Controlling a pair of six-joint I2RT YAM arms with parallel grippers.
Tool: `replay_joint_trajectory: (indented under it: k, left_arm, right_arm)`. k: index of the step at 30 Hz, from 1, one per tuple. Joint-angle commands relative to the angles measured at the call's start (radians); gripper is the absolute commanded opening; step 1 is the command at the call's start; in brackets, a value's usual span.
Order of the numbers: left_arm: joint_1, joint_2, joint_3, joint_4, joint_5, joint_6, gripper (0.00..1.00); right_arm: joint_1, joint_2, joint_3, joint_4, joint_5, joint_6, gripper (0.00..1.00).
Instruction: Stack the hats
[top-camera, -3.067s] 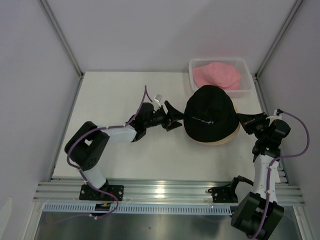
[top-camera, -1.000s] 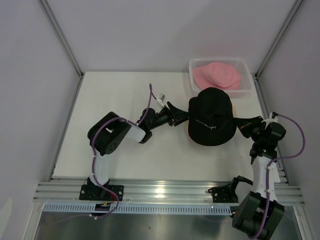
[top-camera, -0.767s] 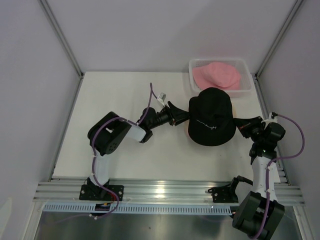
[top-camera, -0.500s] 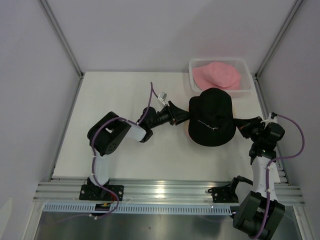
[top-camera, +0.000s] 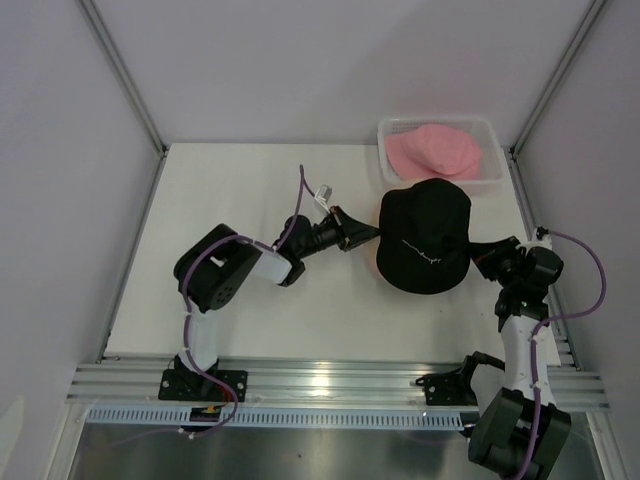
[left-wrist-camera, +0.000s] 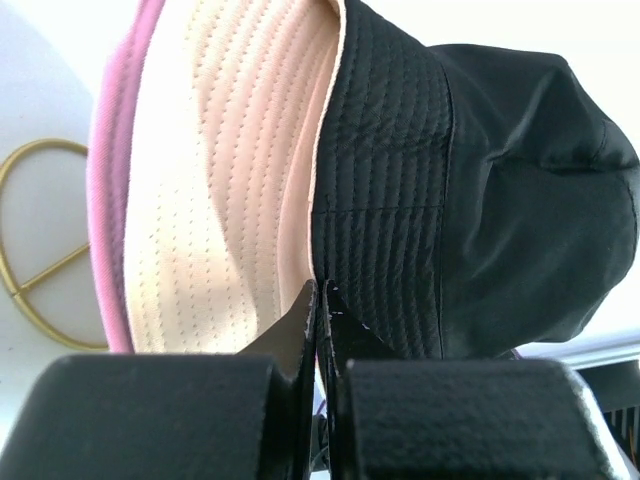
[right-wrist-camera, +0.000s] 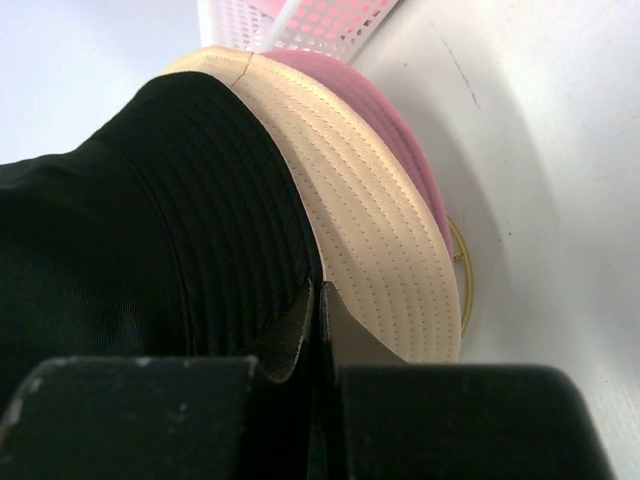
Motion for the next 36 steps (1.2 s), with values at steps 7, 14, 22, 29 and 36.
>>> replay_joint_trajectory:
  k: [7, 14, 22, 29, 36]
  left_arm:
    - [0.02, -0.08, -0.111, 0.357, -0.046, 0.115, 0.01]
    - [0.026, -0.134, -0.137, 0.129, -0.07, 0.314, 0.01]
    - [0.006, -0.231, 0.005, -0.543, -0.262, 0.465, 0.01]
    - [0.008, -0.148, 0.162, -0.899, -0.326, 0.459, 0.0]
    - [0.018, -0.185, 0.116, -0.864, -0.287, 0.465, 0.01]
  right_arm:
    - [0.05, -0.02, 0.0, -0.104, 0.148, -0.126, 0.0]
    - [0.108, 0.004, -0.026, -0.122, 0.289, -0.191, 0.0]
    - [0.179, 0.066, -0.037, -0.085, 0.411, -0.209, 0.0]
    - [0.182, 0.106, -0.006, -0.049, 0.42, -0.189, 0.0]
    - [0.199, 0.079, 0.037, -0.1, 0.42, -0.2, 0.0]
